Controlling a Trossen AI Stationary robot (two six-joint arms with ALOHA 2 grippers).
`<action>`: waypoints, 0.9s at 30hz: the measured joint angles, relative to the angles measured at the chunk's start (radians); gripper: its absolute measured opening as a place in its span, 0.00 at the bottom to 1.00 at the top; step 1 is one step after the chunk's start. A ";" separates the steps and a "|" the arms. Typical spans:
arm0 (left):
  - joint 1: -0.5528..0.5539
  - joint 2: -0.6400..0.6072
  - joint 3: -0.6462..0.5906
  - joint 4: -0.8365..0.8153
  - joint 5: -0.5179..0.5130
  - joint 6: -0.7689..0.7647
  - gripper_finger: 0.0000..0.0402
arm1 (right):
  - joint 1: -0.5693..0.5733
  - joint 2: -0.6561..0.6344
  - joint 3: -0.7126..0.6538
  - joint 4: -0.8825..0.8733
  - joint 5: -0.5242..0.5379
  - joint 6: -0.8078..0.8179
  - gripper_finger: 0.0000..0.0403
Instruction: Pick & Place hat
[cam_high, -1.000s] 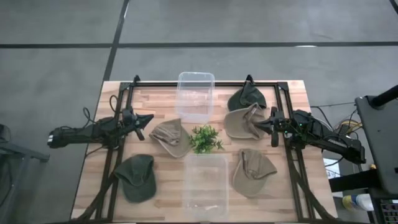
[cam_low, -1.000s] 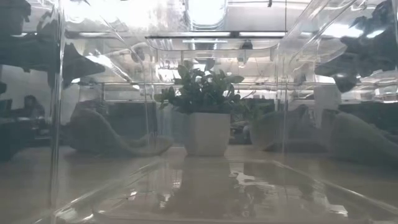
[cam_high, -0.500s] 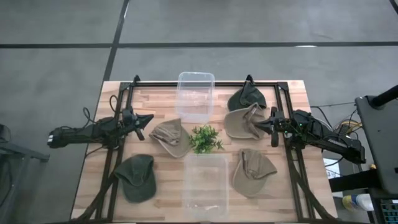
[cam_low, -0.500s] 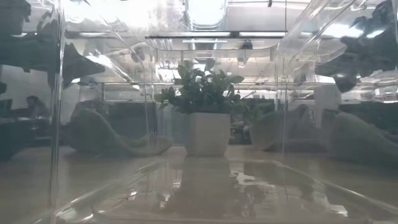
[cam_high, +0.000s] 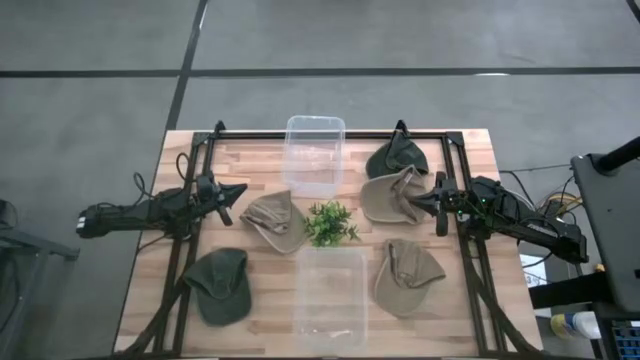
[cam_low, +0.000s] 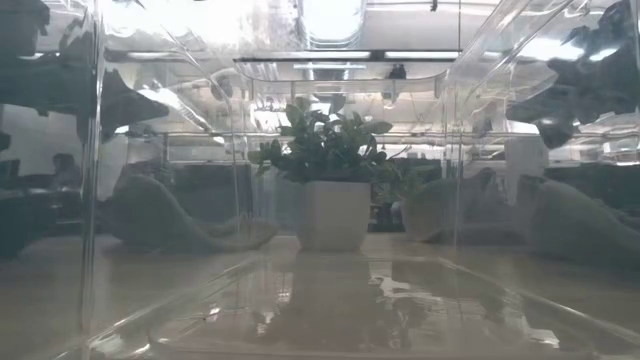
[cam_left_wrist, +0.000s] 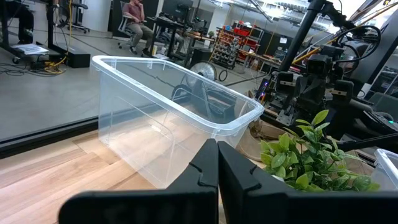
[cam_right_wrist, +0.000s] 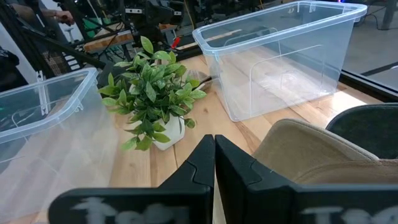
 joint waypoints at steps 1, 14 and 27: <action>0.000 0.000 0.000 0.000 0.000 0.000 0.00 | 0.000 0.000 0.000 0.000 0.000 0.000 0.02; 0.000 0.000 0.000 0.000 0.000 0.008 0.00 | 0.000 0.000 0.000 0.088 0.000 0.179 0.02; 0.000 0.000 -0.005 0.415 -0.008 -0.380 0.00 | 0.000 0.000 0.000 0.455 0.235 0.862 0.02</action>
